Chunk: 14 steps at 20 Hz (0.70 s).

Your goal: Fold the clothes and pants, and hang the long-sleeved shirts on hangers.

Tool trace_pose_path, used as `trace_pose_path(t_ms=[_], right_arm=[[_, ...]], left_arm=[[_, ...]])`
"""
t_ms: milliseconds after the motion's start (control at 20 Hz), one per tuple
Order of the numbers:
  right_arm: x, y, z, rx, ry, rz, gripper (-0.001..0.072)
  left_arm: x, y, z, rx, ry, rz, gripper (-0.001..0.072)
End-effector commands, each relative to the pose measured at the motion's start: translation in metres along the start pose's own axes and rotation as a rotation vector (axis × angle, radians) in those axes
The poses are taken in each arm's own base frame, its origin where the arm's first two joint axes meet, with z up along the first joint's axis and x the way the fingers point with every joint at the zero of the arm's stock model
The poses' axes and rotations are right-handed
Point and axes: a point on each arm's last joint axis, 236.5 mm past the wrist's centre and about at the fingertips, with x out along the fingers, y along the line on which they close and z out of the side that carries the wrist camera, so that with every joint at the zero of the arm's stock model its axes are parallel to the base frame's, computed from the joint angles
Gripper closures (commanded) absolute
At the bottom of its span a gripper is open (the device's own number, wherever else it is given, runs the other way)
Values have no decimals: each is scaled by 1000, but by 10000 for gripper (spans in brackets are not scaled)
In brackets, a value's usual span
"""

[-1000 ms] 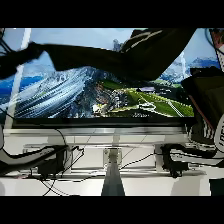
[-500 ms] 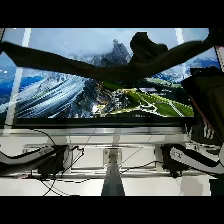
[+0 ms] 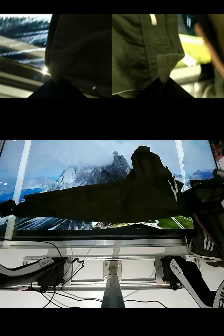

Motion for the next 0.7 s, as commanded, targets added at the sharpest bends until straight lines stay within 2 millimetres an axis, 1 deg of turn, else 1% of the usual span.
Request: trace_pose_path(t_ms=[0,50,100,200,250,400,450,500,550,600,650], right_arm=[[14,-2,-66,-6,172,-7,686],[16,-2,-73,-10,197,-7,686],[17,-1,-78,-14,216,-6,686],[15,-2,-90,-26,269,-5,686],[12,-2,-99,-37,306,-3,686],[5,-2,-118,-58,394,3,686],[3,-2,-123,-58,415,3,685],[3,-2,-123,-57,416,3,680],[4,0,-119,-57,400,8,590],[7,2,-113,-56,372,19,403],[10,6,-105,-53,333,34,194]], left_arm=[[11,28,-35,36,122,108,678],[10,32,-37,42,130,124,679],[9,40,-40,56,147,159,678],[4,58,-47,68,181,237,678],[2,65,-49,68,190,261,678],[2,67,-50,62,191,262,678],[2,67,-50,61,191,262,678],[2,67,-51,61,192,261,677],[3,65,-50,59,189,256,642],[3,65,-50,58,186,255,390],[3,66,-49,55,182,257,8]])
